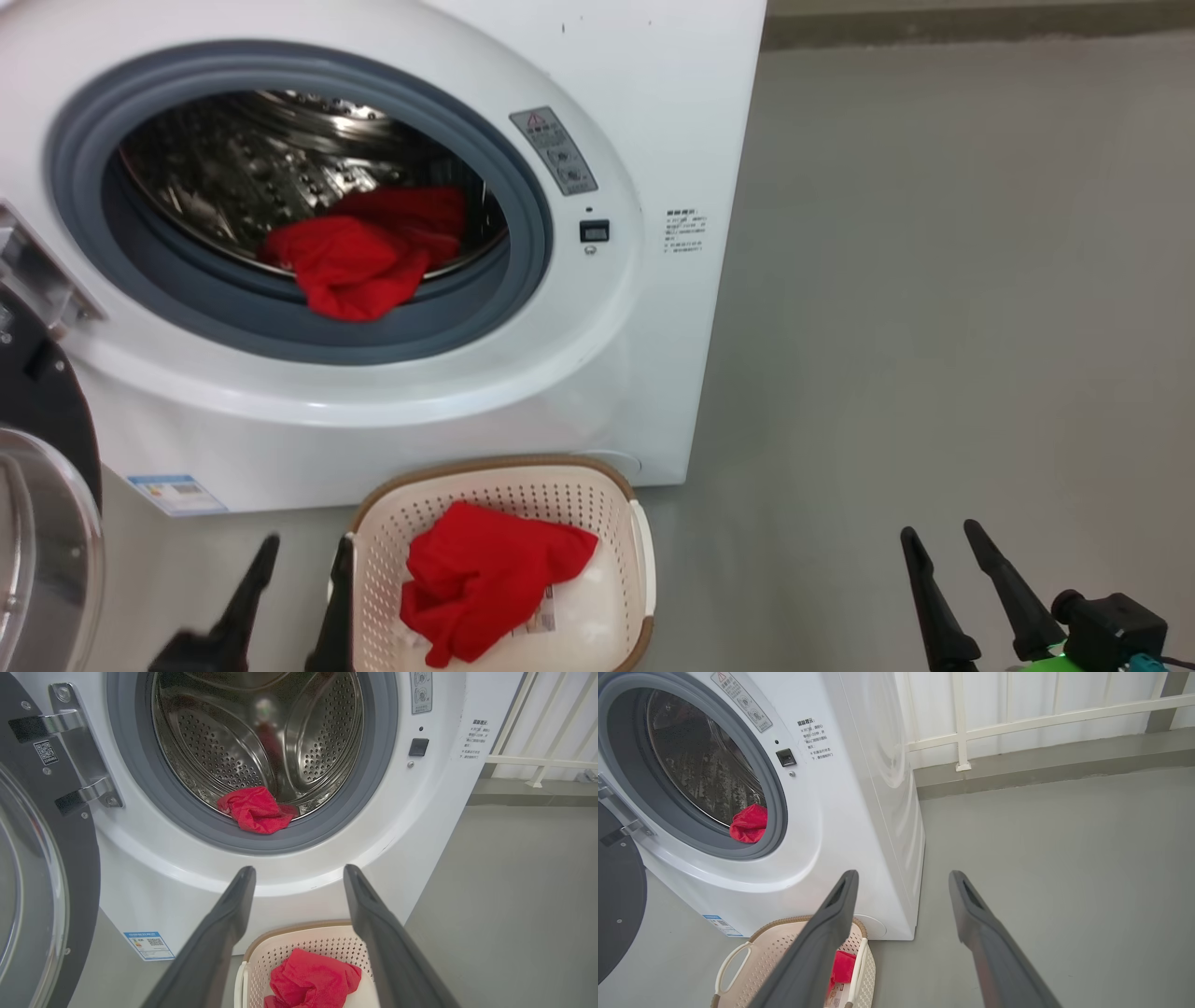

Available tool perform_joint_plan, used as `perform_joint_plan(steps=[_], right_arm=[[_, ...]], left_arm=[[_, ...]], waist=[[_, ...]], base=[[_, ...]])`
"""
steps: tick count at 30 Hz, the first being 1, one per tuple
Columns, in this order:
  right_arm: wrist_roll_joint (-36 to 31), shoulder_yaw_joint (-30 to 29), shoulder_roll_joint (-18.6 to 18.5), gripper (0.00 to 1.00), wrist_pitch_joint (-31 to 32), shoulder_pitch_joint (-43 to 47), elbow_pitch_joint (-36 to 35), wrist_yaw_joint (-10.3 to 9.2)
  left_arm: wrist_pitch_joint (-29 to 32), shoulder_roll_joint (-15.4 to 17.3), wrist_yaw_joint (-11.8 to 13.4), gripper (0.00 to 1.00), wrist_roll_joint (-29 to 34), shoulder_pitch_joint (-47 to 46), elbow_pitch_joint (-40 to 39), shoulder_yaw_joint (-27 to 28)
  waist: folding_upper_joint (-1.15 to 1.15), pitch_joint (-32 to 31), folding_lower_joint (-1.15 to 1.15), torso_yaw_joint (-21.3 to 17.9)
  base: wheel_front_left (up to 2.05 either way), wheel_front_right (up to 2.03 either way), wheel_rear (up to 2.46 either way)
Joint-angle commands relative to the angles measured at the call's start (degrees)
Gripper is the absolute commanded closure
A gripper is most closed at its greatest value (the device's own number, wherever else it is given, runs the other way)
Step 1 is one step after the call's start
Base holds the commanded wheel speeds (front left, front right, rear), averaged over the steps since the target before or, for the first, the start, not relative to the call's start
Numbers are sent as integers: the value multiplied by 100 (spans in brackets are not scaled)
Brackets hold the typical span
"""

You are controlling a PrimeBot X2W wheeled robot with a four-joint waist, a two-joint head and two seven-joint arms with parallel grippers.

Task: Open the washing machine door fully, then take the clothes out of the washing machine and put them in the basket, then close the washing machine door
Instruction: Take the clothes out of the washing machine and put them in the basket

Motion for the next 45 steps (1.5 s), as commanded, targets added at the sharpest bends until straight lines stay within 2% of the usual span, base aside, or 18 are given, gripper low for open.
perform_joint_plan(steps=[1,7,16,20,28,35,45], right_arm=[[-50,144,-42,0,-37,-161,-160,37],[-95,171,67,0,-37,-415,-212,37],[-170,174,226,0,-37,-888,-295,37],[-184,164,262,0,-37,-1009,-319,37],[-208,153,311,0,-37,-1289,-378,37],[-110,250,321,0,-37,-1463,-396,37],[3,352,323,0,-37,-1615,-437,37]], left_arm=[[-70,135,-30,0,51,-394,-15,139],[-70,397,-30,0,154,-1625,736,-167],[-68,911,-26,0,348,-3713,2494,-463],[-6,1071,-13,0,459,-4363,3085,-549],[151,1244,266,0,717,-5823,4332,-742],[365,1382,591,0,909,-6621,5242,-911],[668,1677,1016,0,1090,-7263,5788,-1113]], waist=[[0,170,0,-6],[0,742,0,-82],[0,1629,0,-326],[0,1864,0,-416],[0,2324,0,-561],[0,2531,0,-692],[0,2863,0,-887]], base=[[0,0,0],[0,0,0],[0,0,0],[0,0,0],[0,0,0],[0,0,0],[0,0,0]])
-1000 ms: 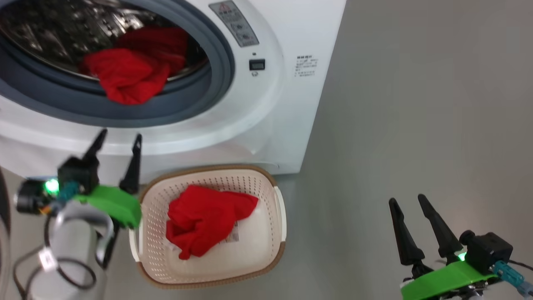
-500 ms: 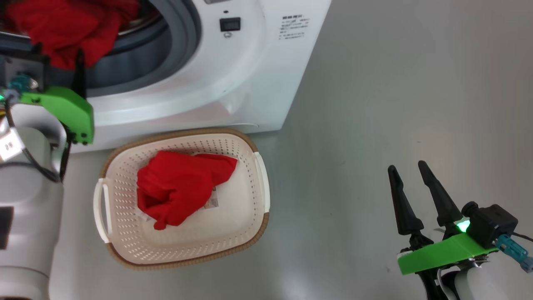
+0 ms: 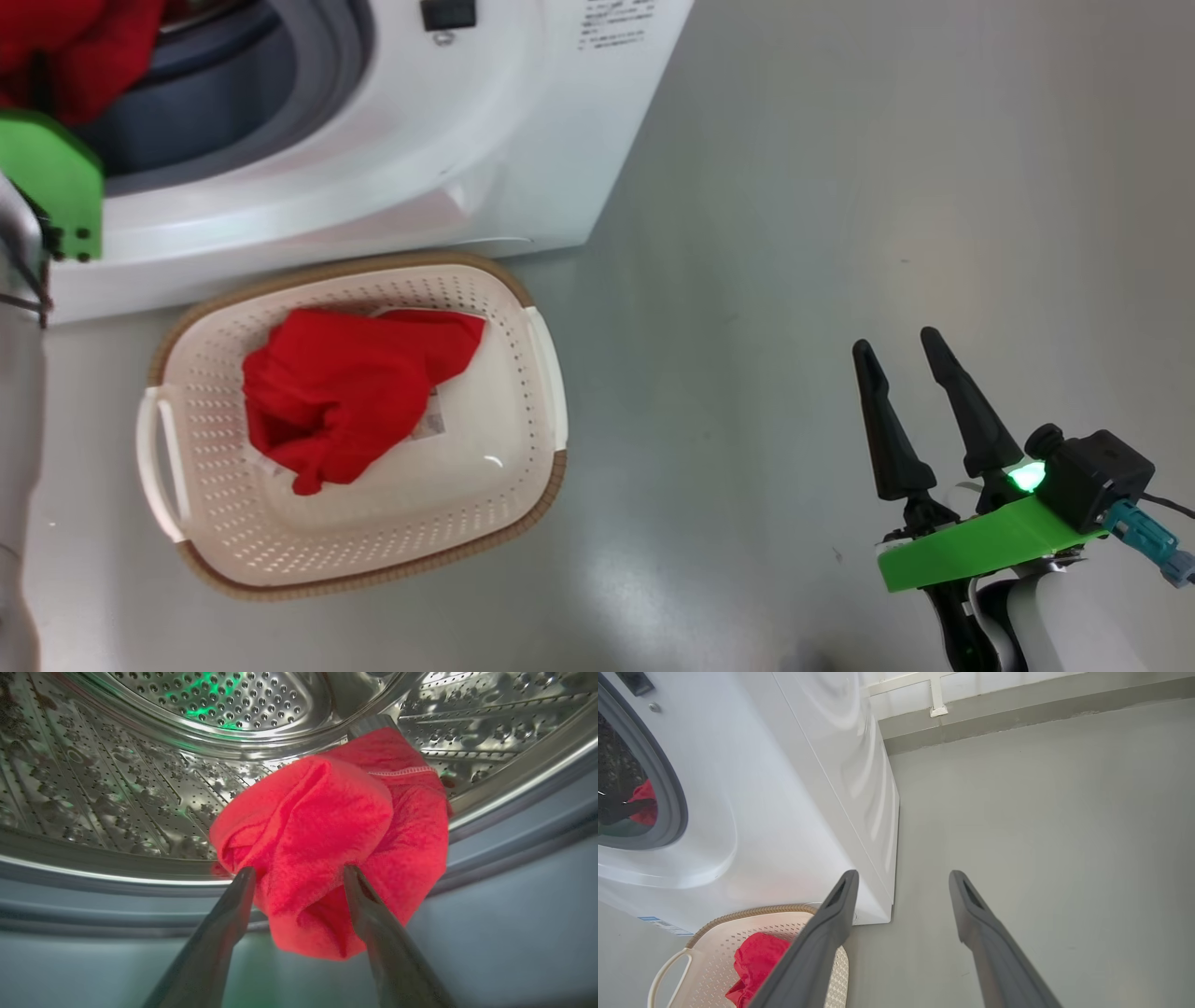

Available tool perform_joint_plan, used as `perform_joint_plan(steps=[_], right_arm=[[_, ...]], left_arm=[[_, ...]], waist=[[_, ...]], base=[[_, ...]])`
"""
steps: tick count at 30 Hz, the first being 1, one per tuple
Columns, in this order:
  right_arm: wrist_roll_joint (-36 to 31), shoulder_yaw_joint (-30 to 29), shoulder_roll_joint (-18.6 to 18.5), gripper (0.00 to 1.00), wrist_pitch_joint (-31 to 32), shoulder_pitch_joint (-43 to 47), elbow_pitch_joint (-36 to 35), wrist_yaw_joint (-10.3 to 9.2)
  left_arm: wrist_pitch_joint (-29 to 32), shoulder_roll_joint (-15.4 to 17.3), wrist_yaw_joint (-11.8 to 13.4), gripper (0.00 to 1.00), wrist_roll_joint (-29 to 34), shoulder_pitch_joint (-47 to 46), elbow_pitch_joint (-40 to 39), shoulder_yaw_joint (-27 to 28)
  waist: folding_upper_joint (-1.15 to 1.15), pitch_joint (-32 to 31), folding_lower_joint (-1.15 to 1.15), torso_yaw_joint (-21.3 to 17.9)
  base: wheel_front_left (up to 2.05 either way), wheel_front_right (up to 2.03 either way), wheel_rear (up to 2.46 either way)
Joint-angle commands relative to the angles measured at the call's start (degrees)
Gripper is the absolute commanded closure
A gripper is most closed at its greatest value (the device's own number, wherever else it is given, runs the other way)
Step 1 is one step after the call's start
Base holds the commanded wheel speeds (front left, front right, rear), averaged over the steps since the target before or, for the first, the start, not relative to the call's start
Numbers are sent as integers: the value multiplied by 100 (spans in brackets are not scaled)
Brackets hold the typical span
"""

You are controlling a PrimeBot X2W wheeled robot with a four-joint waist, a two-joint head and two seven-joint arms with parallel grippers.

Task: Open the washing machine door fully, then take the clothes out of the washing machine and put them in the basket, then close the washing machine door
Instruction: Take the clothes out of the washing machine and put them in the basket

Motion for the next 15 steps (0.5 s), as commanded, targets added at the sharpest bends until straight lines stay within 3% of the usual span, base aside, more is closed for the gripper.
perform_joint_plan(steps=[1,7,8,9,10,12,15], right_arm=[[57,159,-5,0,-37,-23,-134,37],[112,228,-4,0,-37,-80,-109,37],[119,241,-4,0,-37,-93,-100,37],[121,254,-4,0,-37,-105,-91,37],[122,264,-4,0,-37,-117,-87,37],[124,269,-4,0,-37,-133,-89,37],[120,241,-4,0,-37,-130,-85,37]], left_arm=[[51,320,90,0,50,-108,-49,36],[209,452,136,0,45,-138,43,-29],[203,471,152,12,38,-134,50,-34],[207,487,159,34,33,-128,57,-42],[183,501,179,66,21,-124,62,-42],[108,516,206,100,-2,-114,70,-47],[-42,497,183,100,-93,-91,78,-14]], waist=[[0,97,0,-88],[0,141,0,-195],[0,139,0,-213],[0,136,0,-226],[0,131,0,-235],[0,118,0,-239],[0,85,0,-206]], base=[[0,0,0],[0,0,0],[0,0,0],[0,0,0],[0,0,0],[0,0,0],[0,0,0]])
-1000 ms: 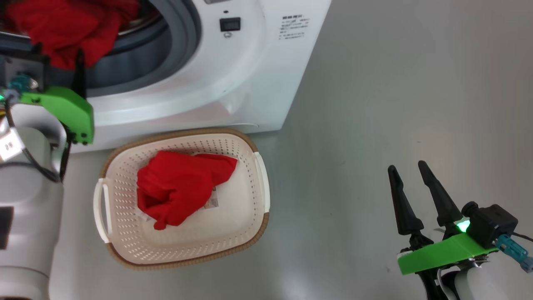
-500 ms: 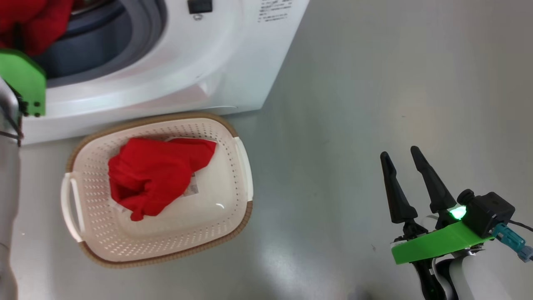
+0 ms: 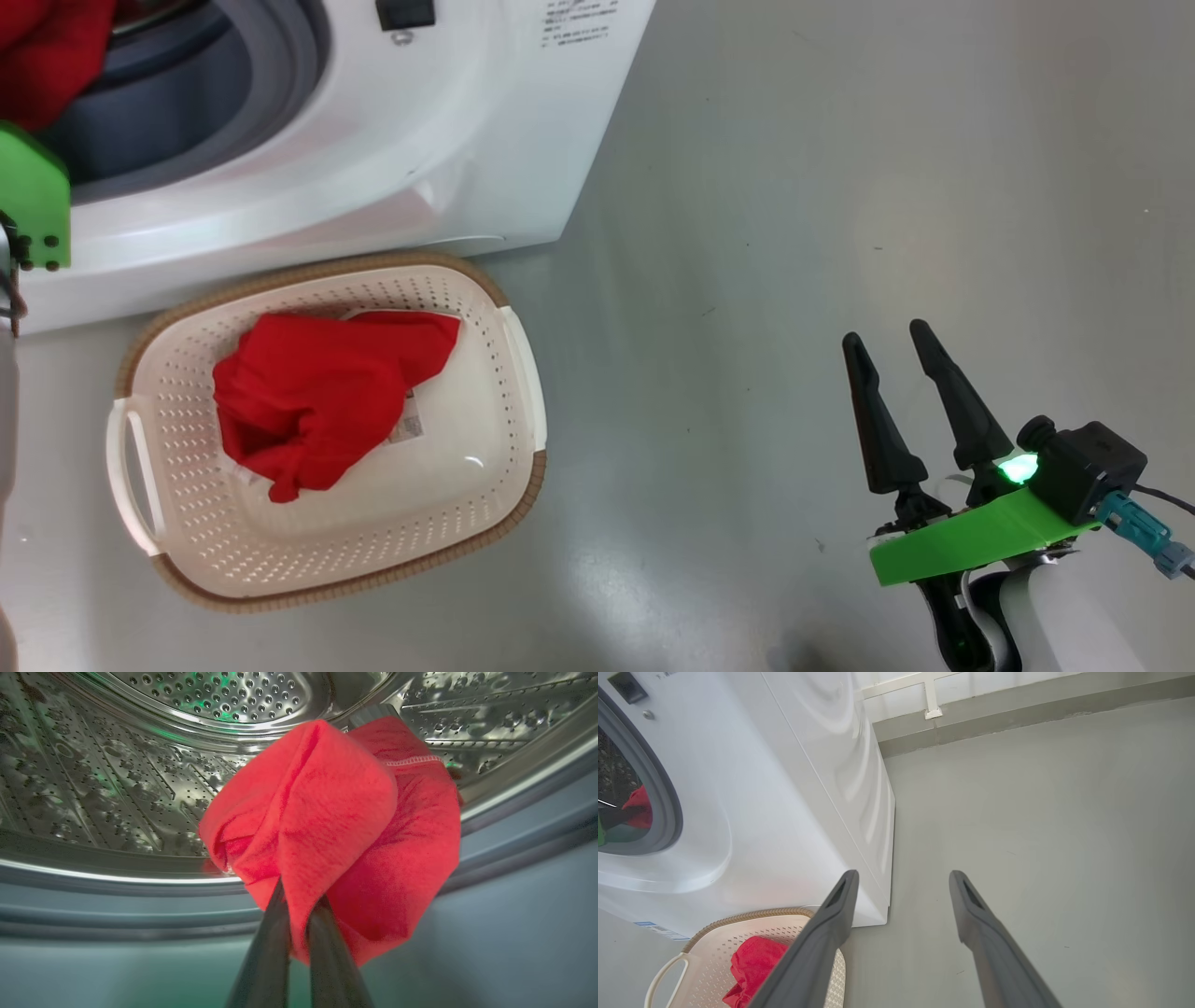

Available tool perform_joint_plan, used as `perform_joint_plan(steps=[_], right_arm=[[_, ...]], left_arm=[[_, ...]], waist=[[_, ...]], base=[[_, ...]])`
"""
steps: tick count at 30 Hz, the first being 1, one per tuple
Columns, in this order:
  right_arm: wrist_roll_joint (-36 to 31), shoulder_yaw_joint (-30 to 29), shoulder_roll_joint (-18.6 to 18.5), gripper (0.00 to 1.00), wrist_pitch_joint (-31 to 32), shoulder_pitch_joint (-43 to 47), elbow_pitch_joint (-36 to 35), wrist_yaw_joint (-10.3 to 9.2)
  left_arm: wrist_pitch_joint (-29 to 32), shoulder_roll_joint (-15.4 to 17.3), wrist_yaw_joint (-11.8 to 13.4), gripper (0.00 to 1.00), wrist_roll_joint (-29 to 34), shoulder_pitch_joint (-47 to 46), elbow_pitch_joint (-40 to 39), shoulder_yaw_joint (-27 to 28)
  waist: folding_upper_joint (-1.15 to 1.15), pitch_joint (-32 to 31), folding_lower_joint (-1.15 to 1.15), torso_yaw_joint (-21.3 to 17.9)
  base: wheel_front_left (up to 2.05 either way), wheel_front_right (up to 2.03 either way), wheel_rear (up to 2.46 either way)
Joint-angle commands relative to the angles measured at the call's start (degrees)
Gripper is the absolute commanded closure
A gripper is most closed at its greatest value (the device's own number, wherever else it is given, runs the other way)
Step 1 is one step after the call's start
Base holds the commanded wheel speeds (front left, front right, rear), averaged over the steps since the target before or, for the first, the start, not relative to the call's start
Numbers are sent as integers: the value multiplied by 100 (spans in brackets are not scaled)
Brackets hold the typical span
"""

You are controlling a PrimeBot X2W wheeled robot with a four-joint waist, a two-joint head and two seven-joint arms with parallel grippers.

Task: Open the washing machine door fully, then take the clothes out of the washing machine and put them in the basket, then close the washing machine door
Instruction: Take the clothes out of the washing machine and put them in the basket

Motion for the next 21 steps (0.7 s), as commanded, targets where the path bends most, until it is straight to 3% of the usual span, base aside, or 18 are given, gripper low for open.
perform_joint_plan(steps=[1,7,11,21], right_arm=[[19,113,-6,0,-37,-21,-97,37],[-1,55,-6,0,-37,-21,-62,37],[-35,-15,-6,0,-37,21,-38,37],[-165,-123,-6,0,-37,284,-1,37]], left_arm=[[-144,285,27,100,-89,-34,-80,89],[-577,143,-42,100,-467,103,-112,355],[-755,-45,-162,100,-850,413,-547,649],[-764,-800,-698,100,-1366,2537,-4009,1683]], waist=[[0,-35,0,36],[0,-186,0,140],[0,-390,0,252],[0,-830,0,632]], base=[[0,0,0],[0,0,0],[0,0,0],[0,0,0]])
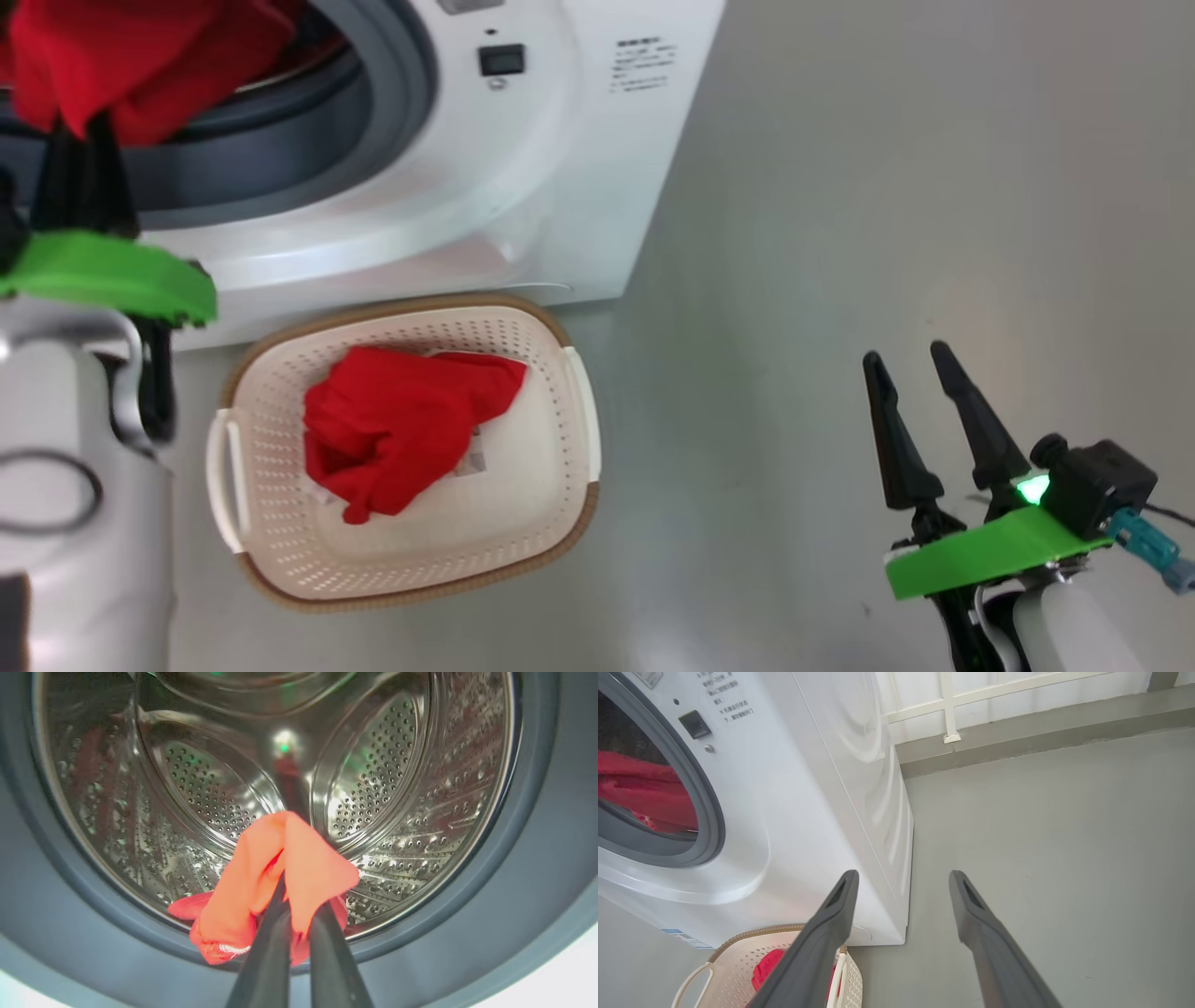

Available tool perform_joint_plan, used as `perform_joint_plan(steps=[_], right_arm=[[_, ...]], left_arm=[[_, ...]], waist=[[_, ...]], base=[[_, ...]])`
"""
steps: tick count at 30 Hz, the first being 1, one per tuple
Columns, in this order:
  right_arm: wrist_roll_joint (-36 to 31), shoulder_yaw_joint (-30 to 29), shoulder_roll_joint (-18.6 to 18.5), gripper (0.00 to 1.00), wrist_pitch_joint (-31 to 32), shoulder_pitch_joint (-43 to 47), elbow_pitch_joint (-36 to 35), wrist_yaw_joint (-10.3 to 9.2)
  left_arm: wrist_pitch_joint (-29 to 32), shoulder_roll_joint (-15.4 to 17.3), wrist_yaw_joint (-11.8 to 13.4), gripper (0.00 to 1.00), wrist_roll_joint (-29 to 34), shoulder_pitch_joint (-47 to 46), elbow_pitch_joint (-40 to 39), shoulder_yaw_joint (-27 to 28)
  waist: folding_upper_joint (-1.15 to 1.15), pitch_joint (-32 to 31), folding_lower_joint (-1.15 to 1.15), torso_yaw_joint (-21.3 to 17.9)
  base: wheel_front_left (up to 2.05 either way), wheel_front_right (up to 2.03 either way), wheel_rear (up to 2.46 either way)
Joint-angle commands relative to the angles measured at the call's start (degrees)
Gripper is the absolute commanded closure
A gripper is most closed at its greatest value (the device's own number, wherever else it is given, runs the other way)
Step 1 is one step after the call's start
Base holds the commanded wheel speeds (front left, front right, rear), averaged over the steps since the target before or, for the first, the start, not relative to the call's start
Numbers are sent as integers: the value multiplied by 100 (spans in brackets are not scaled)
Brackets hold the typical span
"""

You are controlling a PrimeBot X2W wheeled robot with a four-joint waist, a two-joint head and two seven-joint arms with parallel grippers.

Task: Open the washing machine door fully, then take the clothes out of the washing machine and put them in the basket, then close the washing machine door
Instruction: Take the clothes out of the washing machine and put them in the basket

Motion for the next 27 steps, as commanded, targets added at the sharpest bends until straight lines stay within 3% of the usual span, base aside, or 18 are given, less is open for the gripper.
perform_joint_plan(steps=[1,10,21,27], right_arm=[[-52,83,-6,0,-37,122,-108,37],[-116,66,-6,0,-37,249,-66,37],[-102,112,-6,0,-37,349,-39,37],[-100,97,-6,0,-37,361,-43,37]], left_arm=[[-68,156,-56,100,45,162,-360,207],[-68,-392,-361,100,237,1242,-2133,659],[-68,-569,-424,100,216,2237,-3858,617],[-69,-576,-426,98,144,2551,-3885,403]], waist=[[0,-142,0,152],[0,-338,0,332],[0,-464,0,357],[0,-431,0,378]], base=[[0,0,0],[0,0,0],[0,0,0],[0,0,0]])
